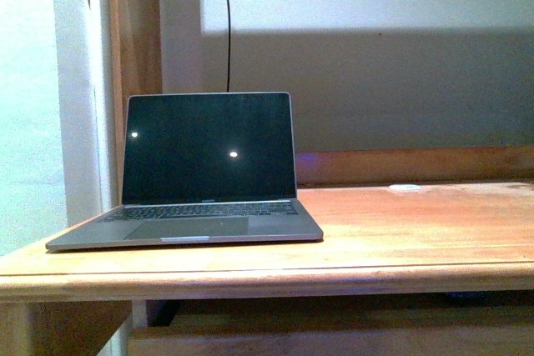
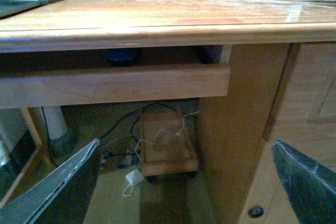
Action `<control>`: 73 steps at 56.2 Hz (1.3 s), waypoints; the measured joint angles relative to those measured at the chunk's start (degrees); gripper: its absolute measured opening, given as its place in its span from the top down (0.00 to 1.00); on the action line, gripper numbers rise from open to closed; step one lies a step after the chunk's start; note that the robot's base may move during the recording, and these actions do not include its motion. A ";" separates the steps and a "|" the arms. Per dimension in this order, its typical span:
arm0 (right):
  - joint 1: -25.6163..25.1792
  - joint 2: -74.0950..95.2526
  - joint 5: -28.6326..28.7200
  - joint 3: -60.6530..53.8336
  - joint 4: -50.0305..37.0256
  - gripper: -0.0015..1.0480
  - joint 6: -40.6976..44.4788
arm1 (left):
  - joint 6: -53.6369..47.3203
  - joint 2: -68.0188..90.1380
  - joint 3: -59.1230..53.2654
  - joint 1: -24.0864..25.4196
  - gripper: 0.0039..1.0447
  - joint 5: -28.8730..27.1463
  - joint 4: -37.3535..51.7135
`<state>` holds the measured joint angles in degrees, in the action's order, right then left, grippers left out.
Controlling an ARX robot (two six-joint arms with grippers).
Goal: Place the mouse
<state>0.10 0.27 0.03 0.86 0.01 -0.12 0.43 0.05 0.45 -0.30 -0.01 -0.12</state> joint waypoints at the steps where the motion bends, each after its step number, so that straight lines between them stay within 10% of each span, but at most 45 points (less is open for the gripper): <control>1: 0.00 0.00 0.00 0.00 0.00 0.07 0.00 | 0.00 -0.02 0.00 0.00 0.07 -0.02 0.00; 18: 0.00 0.00 -0.02 0.00 0.00 0.07 -0.02 | 5.25 22.01 4.17 2.97 0.07 7.56 2.27; 42: 0.00 0.00 0.00 0.00 0.00 0.07 -0.02 | -40.46 78.14 15.21 -2.10 0.07 9.51 49.29; 73: 0.00 0.00 0.00 0.00 0.00 0.07 -0.02 | -69.26 104.41 30.21 -10.99 0.07 16.28 64.02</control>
<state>0.10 0.27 0.03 0.86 0.01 -0.14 -68.84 104.47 30.65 -11.29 16.27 63.90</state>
